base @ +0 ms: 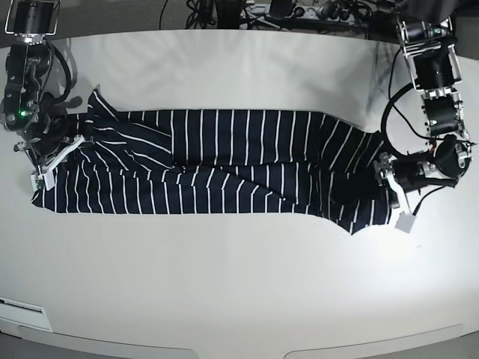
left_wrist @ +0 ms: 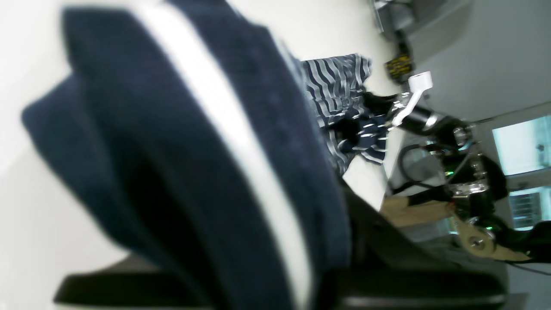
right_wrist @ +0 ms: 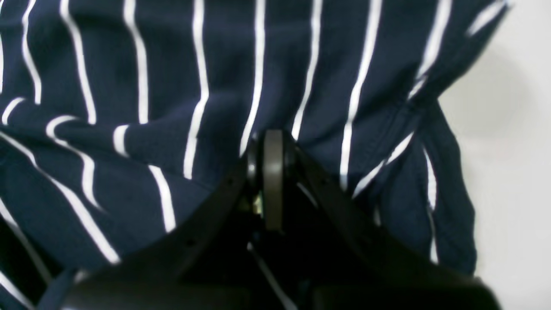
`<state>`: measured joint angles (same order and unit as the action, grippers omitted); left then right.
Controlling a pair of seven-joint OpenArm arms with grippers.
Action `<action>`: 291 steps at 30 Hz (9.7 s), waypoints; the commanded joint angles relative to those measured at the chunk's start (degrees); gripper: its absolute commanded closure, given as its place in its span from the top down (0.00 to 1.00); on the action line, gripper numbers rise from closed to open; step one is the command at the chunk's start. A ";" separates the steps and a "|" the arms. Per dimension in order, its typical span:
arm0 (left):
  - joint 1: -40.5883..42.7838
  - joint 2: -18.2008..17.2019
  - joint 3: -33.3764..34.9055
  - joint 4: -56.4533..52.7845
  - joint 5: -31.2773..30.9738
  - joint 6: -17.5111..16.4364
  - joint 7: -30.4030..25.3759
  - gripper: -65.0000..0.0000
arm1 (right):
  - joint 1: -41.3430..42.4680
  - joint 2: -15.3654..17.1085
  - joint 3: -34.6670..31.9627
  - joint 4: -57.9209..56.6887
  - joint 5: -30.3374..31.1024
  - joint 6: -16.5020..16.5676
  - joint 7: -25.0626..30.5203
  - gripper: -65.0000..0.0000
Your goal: Fold the T-shirt properly
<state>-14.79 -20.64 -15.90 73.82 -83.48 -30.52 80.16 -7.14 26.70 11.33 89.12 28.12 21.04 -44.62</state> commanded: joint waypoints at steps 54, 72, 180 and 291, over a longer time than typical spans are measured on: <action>-1.09 29.64 5.25 1.05 2.16 -9.48 -3.93 0.00 | 0.35 0.63 -0.02 2.78 6.69 6.64 -3.69 0.15; 1.14 26.47 5.40 0.92 39.63 -1.90 -17.25 0.00 | 0.48 0.96 -0.02 15.65 5.90 5.75 -3.85 0.15; 6.97 13.66 -3.26 0.94 7.30 -5.90 -5.09 0.35 | 5.16 -17.00 -13.60 33.16 37.33 18.96 -19.89 0.56; -14.29 13.64 37.97 -0.46 50.07 -4.17 -19.91 0.00 | -17.62 -13.62 -5.64 29.55 -2.58 0.17 -1.49 0.00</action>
<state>-27.31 -7.16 22.28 72.60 -32.86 -34.74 61.06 -24.93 12.56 5.39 117.54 25.12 21.23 -47.42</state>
